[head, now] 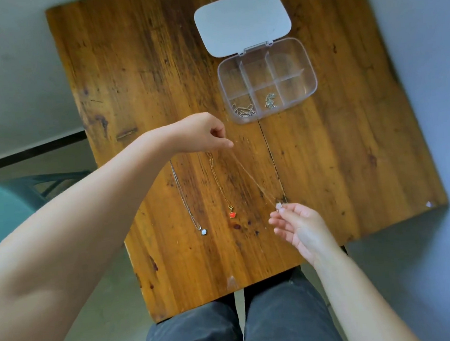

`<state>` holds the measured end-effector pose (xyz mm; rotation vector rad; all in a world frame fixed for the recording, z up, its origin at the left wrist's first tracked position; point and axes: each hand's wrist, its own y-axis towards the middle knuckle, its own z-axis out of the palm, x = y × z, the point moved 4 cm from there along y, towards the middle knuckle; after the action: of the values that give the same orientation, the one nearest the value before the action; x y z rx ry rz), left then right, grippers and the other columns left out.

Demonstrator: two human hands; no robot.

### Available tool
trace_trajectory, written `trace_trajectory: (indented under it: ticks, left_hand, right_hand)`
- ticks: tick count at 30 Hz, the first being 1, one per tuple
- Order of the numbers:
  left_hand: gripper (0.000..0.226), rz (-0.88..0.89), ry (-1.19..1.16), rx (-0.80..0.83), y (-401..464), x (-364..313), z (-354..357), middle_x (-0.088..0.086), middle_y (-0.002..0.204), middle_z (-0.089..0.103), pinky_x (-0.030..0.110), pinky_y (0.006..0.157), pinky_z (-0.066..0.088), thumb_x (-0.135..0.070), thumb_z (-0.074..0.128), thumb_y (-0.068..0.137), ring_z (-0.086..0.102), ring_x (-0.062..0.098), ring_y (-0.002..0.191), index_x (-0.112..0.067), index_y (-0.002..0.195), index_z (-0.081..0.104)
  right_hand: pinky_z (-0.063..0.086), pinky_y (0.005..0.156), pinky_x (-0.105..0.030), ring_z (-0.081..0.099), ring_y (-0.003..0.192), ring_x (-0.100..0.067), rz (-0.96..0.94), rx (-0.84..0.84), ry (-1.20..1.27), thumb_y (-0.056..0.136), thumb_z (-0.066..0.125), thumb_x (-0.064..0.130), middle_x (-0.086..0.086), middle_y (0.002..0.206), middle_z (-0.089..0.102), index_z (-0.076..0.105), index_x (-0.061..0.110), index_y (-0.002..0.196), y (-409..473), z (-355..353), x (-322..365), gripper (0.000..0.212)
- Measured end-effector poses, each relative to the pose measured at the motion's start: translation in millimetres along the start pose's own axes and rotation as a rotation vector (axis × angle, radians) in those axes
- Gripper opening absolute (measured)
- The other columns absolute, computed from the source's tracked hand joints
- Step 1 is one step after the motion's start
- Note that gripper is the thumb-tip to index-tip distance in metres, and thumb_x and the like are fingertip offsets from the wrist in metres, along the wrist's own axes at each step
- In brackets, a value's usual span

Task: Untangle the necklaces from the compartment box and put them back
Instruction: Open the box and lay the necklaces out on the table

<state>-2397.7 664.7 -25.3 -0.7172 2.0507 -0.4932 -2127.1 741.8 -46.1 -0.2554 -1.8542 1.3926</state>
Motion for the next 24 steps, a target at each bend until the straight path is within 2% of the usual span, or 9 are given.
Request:
trace_trajectory:
  ticks: [3, 6, 9, 12, 15, 18, 20, 21, 24]
  left_hand:
    - [0.033, -0.036, 0.028, -0.077, 10.6, 13.6, -3.7, -0.007, 0.059, 0.050, 0.023, 0.049, 0.032, -0.041, 0.063, 0.086, 0.043, 0.009, 0.053, -0.011, 0.073, 0.061]
    - [0.031, -0.048, 0.100, -0.192, 21.2, 17.9, 5.2, -0.005, 0.063, 0.049, 0.028, 0.050, 0.032, -0.037, 0.061, 0.088, 0.044, 0.016, 0.060, -0.014, 0.070, 0.054]
    - [0.021, -0.046, 0.172, -0.377, 27.4, 15.4, 17.8, 0.001, 0.084, 0.052, 0.032, 0.061, 0.037, -0.031, 0.061, 0.089, 0.046, 0.019, 0.081, -0.012, 0.081, 0.057]
    - [0.020, -0.038, 0.133, -0.519, 26.9, 16.0, 21.0, 0.009, 0.103, 0.052, 0.035, 0.067, 0.042, -0.026, 0.061, 0.089, 0.046, 0.023, 0.097, -0.010, 0.101, 0.059]
    - [0.029, -0.018, 0.061, -0.655, 20.4, 12.7, 18.1, 0.010, 0.109, 0.053, 0.034, 0.065, 0.044, -0.021, 0.058, 0.089, 0.052, 0.023, 0.095, -0.012, 0.116, 0.053]
    - [0.039, 0.015, 0.052, -0.746, 12.8, -1.2, 23.6, 0.009, 0.103, 0.056, 0.036, 0.064, 0.048, -0.021, 0.058, 0.088, 0.053, 0.023, 0.092, -0.012, 0.124, 0.047]
    - [0.042, 0.012, 0.095, -0.725, 14.9, -10.9, 34.2, 0.008, 0.103, 0.057, 0.033, 0.064, 0.045, -0.027, 0.061, 0.088, 0.052, 0.024, 0.095, -0.013, 0.125, 0.048]
    - [0.039, 0.001, 0.115, -0.726, 17.6, -14.6, 38.4, 0.008, 0.103, 0.057, 0.031, 0.063, 0.043, -0.029, 0.061, 0.088, 0.052, 0.023, 0.096, -0.012, 0.122, 0.050]
    - [0.026, -0.033, 0.105, -0.810, 22.7, -20.1, 38.1, 0.007, 0.099, 0.061, 0.025, 0.064, 0.036, -0.026, 0.063, 0.087, 0.052, 0.021, 0.092, -0.011, 0.107, 0.057]
  right_hand:
    - [0.055, 0.055, -0.022, 0.070, 0.071, -0.014, -0.022, -0.068, -0.204, 0.093, 0.056, 0.010, -0.007, 0.087, 0.070, 0.063, 0.014, 0.094, 10.0, 3.8, -21.1, 0.009]
    - [0.056, 0.056, -0.024, 0.070, 0.067, -0.012, -0.107, -0.101, -0.365, 0.094, 0.053, 0.012, -0.002, 0.083, 0.070, 0.060, 0.015, 0.096, 18.1, 11.1, -20.5, 0.008]
    - [0.056, 0.054, -0.024, 0.068, 0.063, -0.010, -0.170, -0.091, -0.614, 0.095, 0.053, 0.019, 0.001, 0.084, 0.070, 0.056, 0.015, 0.099, 19.8, 15.1, -10.4, 0.006]
    - [0.057, 0.060, -0.030, 0.066, 0.066, -0.015, -0.233, -0.058, -0.935, 0.095, 0.053, 0.027, 0.001, 0.083, 0.068, 0.050, 0.019, 0.103, 16.5, 11.6, 17.2, 0.012]
    - [0.057, 0.065, -0.031, 0.065, 0.073, -0.016, -0.511, -0.032, -0.985, 0.096, 0.050, 0.020, 0.000, 0.089, 0.068, 0.057, 0.017, 0.100, 21.7, 17.6, 87.3, 0.009]
    - [0.053, 0.078, -0.037, 0.063, 0.093, -0.021, -0.884, -0.011, -1.033, 0.096, 0.042, 0.010, -0.003, 0.110, 0.065, 0.063, 0.015, 0.109, 37.3, 50.3, 172.1, 0.025]
    - [0.051, 0.079, -0.040, 0.061, 0.100, -0.027, -1.020, 0.028, -1.271, 0.094, 0.041, 0.006, -0.007, 0.118, 0.061, 0.059, 0.015, 0.119, 54.0, 81.3, 208.1, 0.032]
    - [0.049, 0.074, -0.038, 0.060, 0.099, -0.029, -1.046, 0.050, -1.472, 0.093, 0.043, 0.006, -0.008, 0.117, 0.060, 0.058, 0.015, 0.120, 64.1, 94.9, 217.3, 0.032]
    - [0.040, 0.060, -0.036, 0.057, 0.085, -0.028, -1.049, 0.188, -1.956, 0.094, 0.049, 0.015, -0.005, 0.094, 0.054, 0.059, 0.013, 0.111, 79.1, 117.2, 217.8, 0.020]
